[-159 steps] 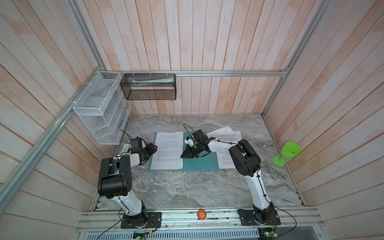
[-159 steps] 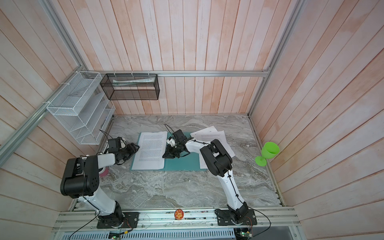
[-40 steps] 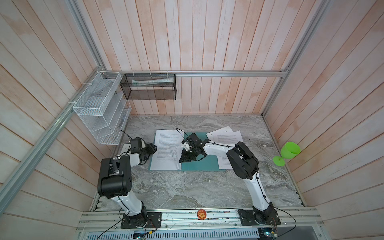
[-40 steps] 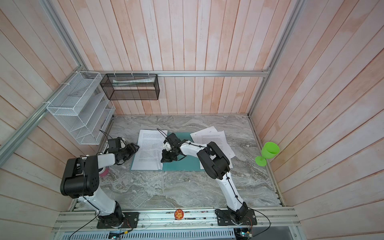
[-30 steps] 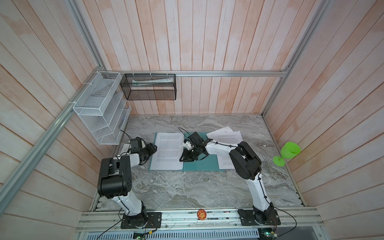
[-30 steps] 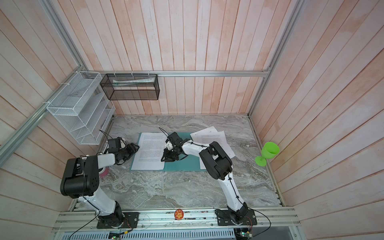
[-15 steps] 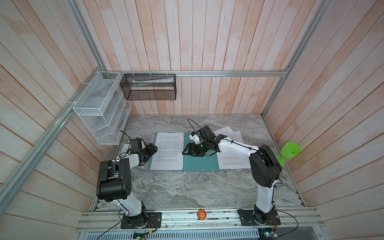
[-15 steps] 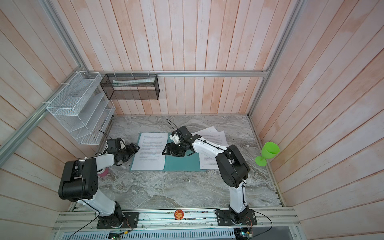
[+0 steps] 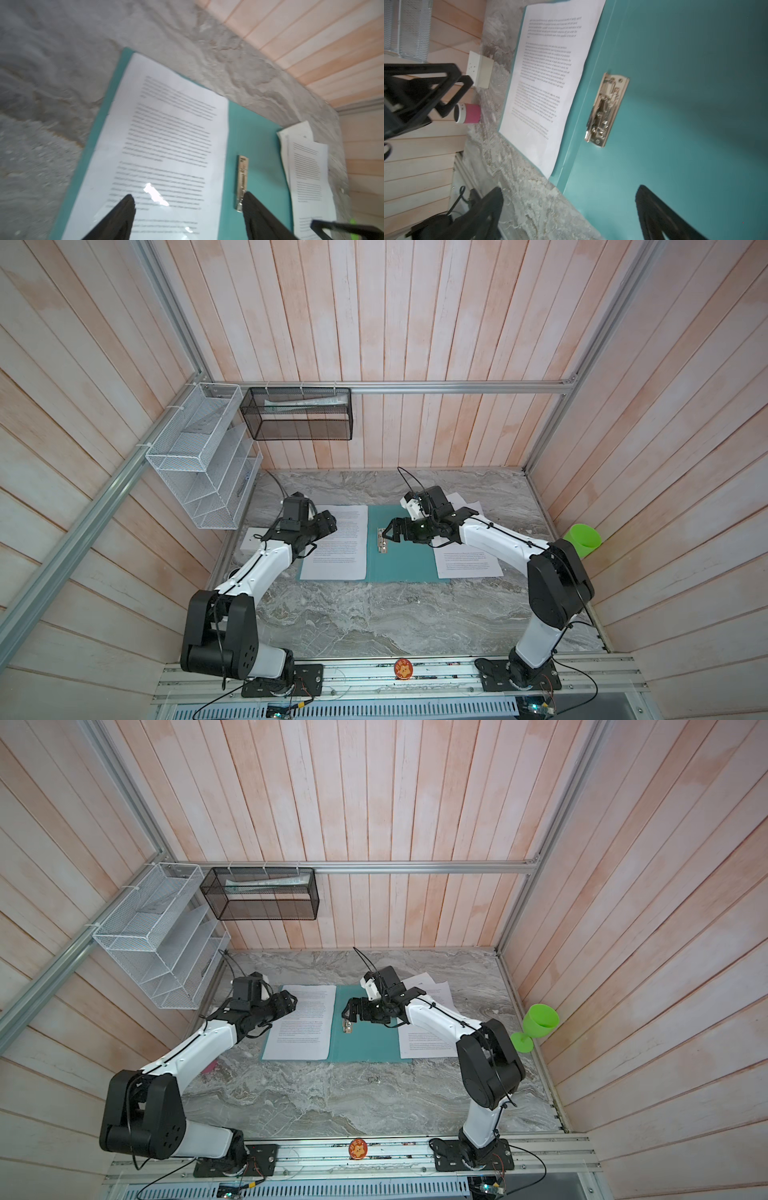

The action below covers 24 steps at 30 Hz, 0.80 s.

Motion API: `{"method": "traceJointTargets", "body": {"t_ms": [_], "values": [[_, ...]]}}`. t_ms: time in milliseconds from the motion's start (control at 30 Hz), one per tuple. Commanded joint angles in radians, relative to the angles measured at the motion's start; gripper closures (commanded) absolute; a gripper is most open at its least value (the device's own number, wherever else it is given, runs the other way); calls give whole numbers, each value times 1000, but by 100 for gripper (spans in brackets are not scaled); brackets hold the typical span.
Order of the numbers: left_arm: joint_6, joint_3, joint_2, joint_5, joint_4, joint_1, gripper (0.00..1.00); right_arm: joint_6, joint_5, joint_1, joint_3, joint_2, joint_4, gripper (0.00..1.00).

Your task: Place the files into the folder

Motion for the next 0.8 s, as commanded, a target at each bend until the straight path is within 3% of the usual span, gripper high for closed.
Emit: {"method": "traceJointTargets", "body": {"t_ms": [0,33,67,133,167,233,267,467,767], "values": [[18,39,28,0,-35,-79,18,-99,140,-43,13,-44,-68,2],[12,45,39,29,-18,-98,20,-93,157,-51,-14,-67,-35,3],[7,50,55,46,-8,-112,21,-81,182,-54,-38,-81,-2,12],[-1,52,76,39,-26,-134,24,-63,200,-48,-33,-68,0,59],[-1,34,79,25,-24,-141,25,-61,193,-36,-20,-48,-9,70],[-3,-25,71,15,-7,-141,31,-51,175,-11,-2,-3,-14,76],[0,-56,66,0,-4,-141,34,-34,159,4,2,21,-4,88],[33,-205,50,-48,-14,-141,54,36,95,75,45,158,44,92],[7,-328,69,-25,75,-135,65,47,62,97,101,257,59,86]]}}
